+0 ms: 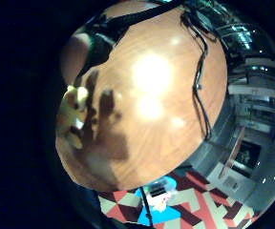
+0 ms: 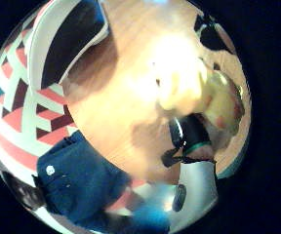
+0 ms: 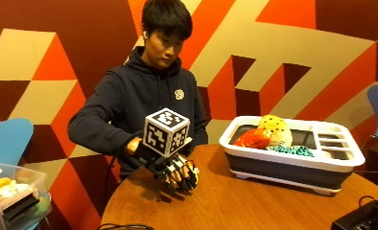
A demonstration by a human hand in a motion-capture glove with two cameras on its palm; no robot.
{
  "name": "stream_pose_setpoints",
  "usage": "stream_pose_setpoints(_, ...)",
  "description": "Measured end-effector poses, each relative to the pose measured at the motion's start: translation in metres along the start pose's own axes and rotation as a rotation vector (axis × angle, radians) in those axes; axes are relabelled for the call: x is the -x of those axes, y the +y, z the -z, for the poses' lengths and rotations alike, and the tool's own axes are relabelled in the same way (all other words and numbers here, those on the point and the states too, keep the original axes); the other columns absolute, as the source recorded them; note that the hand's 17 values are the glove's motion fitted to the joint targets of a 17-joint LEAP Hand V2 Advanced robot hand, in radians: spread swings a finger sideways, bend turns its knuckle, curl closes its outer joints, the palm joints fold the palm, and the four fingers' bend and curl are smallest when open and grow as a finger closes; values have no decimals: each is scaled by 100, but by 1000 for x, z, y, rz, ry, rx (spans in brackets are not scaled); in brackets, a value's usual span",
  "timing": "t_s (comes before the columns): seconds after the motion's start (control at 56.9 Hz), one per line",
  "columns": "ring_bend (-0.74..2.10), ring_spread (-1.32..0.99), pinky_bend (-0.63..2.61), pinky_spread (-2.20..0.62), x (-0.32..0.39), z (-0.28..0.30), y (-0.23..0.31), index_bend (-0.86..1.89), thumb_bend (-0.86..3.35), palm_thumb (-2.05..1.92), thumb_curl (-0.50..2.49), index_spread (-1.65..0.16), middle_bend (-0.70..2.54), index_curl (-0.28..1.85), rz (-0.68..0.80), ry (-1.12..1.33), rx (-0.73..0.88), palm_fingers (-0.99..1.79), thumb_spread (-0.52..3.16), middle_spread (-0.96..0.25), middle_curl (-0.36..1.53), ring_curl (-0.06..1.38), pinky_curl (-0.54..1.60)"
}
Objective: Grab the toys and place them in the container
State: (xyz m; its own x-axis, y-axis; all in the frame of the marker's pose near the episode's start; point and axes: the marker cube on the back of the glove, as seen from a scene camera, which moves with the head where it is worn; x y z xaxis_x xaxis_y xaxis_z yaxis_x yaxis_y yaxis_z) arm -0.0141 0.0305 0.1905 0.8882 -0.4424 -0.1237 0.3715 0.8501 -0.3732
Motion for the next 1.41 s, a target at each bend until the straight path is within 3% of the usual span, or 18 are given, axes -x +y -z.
stream_pose_setpoints(0.141, 22, -17, 65, -4, -6, -13, -10, 24, 8, 53, 43, -25, 35, 66, -11, 4, 43, 15, 147, -12, 50, 33, 34)
stream_pose_setpoints(0.334, 19, -19, 43, -5, 7, 6, -14, 61, 8, 56, 44, -25, 42, 72, 67, -59, -112, 46, 148, -14, 52, 28, 28)
stream_pose_setpoints(0.685, 23, -30, 40, -10, 67, 152, -5, 80, 11, 72, 57, -15, 41, 83, 230, -277, -469, 54, 137, -21, 56, 31, 30)
stream_pose_setpoints(0.791, 26, -32, 40, -11, 103, 183, -16, 81, 10, 73, 60, -13, 42, 85, 301, -330, -500, 54, 132, -23, 57, 32, 30)
stream_pose_setpoints(0.949, 29, -35, 42, -12, 149, 219, -53, 81, 8, 74, 66, -11, 41, 86, 340, -429, -484, 53, 127, -25, 60, 33, 32)
stream_pose_setpoints(1.16, 27, -34, 49, -11, 238, 175, -81, 72, 3, 69, 66, -13, 43, 87, 432, -212, -315, 39, 128, -25, 64, 35, 35)
stream_pose_setpoints(1.265, 20, -22, 64, -5, 230, 177, -82, 49, -6, 49, 57, -14, 27, 81, 428, -260, -278, 0, 131, -17, 60, 35, 41)
stream_pose_setpoints(1.406, 19, -14, 69, -2, 184, 208, -66, 37, -5, 30, 47, -16, 18, 69, 385, -485, -443, 2, 130, -10, 54, 33, 39)
